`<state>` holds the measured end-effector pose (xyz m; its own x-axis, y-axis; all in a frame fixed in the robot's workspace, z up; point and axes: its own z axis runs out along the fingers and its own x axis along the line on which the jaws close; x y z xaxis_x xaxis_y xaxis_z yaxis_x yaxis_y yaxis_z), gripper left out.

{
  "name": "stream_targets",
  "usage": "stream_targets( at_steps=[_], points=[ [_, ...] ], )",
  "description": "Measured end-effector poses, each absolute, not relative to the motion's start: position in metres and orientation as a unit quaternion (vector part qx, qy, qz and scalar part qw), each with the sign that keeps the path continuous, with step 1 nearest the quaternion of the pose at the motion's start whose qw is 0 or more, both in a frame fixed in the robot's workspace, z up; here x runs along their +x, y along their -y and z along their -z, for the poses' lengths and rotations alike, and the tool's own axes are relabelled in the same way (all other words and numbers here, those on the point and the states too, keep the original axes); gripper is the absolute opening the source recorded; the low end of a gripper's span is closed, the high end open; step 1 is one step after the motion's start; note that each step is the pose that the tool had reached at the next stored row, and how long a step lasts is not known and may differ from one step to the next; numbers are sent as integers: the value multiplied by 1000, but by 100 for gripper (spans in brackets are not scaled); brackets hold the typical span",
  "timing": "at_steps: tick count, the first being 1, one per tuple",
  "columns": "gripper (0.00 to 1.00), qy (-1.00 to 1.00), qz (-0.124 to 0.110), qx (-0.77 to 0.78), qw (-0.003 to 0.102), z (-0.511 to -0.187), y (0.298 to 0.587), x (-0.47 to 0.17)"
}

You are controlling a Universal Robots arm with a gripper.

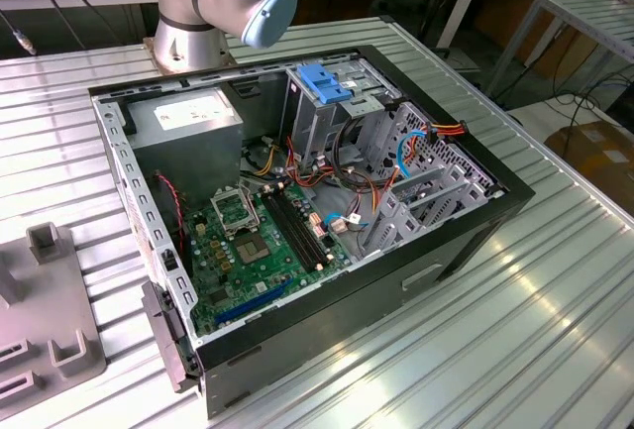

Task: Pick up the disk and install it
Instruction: 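Pick up the disk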

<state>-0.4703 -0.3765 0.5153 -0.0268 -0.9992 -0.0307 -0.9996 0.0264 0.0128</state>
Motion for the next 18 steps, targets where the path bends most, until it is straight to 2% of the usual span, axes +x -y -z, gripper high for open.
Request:
stream_targets(
  at_steps=[18],
  points=[
    [37,-716,-15,-698,7,-515,376,-450]
  ],
)
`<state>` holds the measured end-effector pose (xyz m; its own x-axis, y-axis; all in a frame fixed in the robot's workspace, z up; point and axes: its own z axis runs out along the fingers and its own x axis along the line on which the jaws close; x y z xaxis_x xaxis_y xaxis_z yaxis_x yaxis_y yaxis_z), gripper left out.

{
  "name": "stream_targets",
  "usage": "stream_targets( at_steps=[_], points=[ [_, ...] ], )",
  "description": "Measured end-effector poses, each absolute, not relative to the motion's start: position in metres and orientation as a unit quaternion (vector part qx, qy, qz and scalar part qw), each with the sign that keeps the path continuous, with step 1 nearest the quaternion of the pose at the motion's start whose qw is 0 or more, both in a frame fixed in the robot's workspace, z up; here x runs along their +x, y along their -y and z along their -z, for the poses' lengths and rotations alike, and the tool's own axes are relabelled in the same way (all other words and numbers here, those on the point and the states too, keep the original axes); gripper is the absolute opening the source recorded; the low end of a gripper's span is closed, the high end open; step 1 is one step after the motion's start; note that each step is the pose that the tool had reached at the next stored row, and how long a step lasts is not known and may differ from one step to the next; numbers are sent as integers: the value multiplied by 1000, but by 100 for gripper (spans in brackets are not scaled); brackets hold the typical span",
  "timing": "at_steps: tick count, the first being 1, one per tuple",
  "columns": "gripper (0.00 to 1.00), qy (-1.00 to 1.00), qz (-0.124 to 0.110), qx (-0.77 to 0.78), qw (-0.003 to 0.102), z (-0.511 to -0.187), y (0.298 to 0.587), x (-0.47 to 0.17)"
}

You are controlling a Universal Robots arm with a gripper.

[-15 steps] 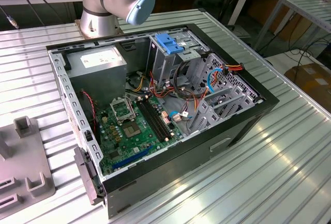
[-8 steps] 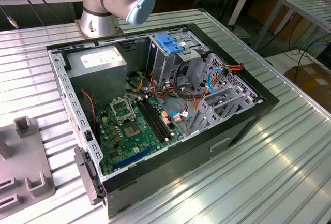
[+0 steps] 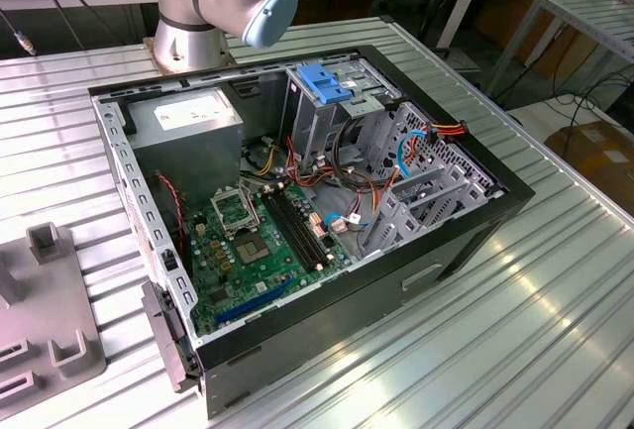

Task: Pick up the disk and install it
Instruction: 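Pick up the disk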

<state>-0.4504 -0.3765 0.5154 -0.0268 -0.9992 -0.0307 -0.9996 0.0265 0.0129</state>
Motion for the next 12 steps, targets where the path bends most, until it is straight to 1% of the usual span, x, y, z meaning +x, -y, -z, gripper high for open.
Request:
stream_targets(
  at_steps=[12],
  points=[
    [37,-716,-15,-698,7,-515,376,-432]
  ],
)
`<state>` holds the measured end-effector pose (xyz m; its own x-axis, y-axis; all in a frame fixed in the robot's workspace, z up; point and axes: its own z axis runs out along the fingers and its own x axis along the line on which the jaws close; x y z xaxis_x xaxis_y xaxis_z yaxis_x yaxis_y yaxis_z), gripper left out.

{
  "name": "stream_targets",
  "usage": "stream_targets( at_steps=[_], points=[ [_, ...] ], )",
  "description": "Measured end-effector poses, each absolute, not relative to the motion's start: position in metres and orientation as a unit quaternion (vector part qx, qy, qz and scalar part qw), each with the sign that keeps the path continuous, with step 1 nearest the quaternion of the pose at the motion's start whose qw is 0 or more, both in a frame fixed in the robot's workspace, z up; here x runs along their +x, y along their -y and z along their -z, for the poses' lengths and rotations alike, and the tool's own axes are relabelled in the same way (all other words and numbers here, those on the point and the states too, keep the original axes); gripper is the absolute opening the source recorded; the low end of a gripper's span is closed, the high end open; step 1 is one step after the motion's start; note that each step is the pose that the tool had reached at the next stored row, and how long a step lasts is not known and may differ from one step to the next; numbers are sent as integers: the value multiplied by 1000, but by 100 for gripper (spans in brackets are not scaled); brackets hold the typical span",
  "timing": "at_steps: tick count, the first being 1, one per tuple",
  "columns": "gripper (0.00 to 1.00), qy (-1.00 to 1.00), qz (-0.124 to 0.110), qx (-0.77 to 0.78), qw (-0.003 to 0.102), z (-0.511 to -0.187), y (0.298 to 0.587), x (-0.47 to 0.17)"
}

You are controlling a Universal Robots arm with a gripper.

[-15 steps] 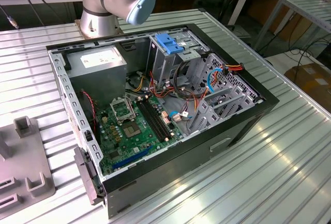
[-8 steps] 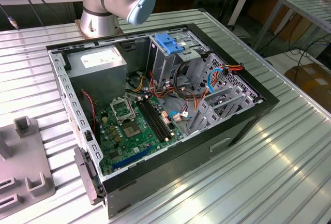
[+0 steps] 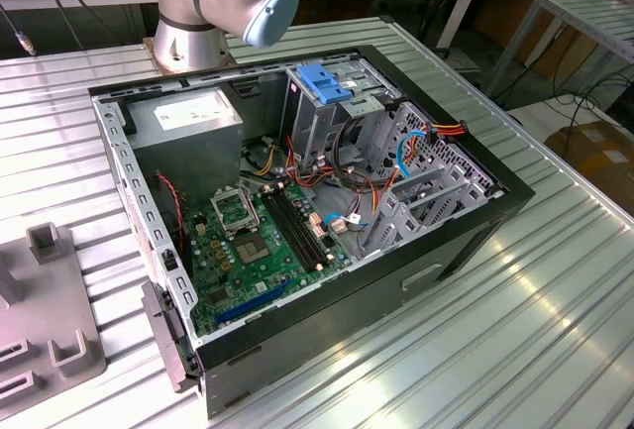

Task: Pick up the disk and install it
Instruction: 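Pick up the disk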

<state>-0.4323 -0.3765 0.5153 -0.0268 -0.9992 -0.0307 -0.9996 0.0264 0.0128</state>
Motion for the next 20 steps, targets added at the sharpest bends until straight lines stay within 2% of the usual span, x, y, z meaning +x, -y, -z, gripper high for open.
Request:
stream_targets(
  at_steps=[20],
  points=[
    [37,-716,-15,-698,6,-515,377,-399]
  ],
)
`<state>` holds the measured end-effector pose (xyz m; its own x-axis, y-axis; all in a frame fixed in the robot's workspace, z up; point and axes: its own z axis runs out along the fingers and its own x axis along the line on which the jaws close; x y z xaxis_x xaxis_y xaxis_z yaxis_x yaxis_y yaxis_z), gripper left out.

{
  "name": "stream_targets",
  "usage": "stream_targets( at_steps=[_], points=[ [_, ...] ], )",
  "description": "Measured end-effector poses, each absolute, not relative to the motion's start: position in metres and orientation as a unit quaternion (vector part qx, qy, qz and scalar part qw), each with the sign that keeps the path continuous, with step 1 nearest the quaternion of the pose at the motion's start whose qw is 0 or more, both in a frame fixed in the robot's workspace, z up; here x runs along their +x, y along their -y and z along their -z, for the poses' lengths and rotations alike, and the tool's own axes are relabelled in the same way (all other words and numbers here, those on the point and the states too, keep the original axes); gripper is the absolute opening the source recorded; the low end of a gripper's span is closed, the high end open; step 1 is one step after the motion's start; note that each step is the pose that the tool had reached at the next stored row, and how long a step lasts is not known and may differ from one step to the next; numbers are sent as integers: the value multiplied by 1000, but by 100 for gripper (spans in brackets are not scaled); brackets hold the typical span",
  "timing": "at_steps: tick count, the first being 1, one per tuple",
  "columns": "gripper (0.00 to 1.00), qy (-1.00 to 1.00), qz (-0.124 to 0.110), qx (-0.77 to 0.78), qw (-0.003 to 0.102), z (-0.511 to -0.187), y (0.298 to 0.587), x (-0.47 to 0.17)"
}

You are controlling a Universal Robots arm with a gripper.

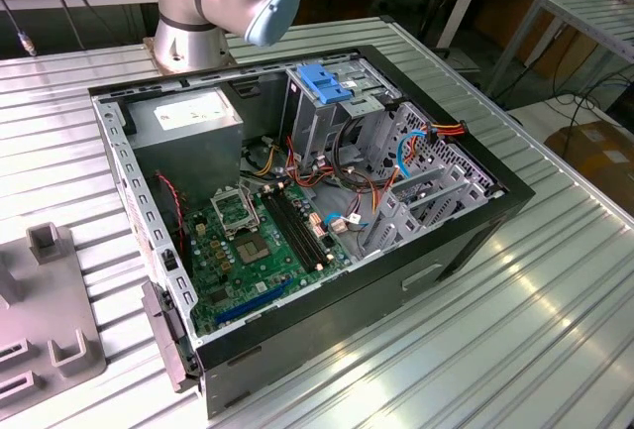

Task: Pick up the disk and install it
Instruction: 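Pick up the disk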

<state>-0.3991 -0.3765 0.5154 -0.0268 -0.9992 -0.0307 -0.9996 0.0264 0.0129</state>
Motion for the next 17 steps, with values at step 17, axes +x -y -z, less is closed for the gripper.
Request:
stream_targets(
  at_steps=[17],
  points=[
    [37,-716,-15,-698,7,-515,377,-366]
  ],
)
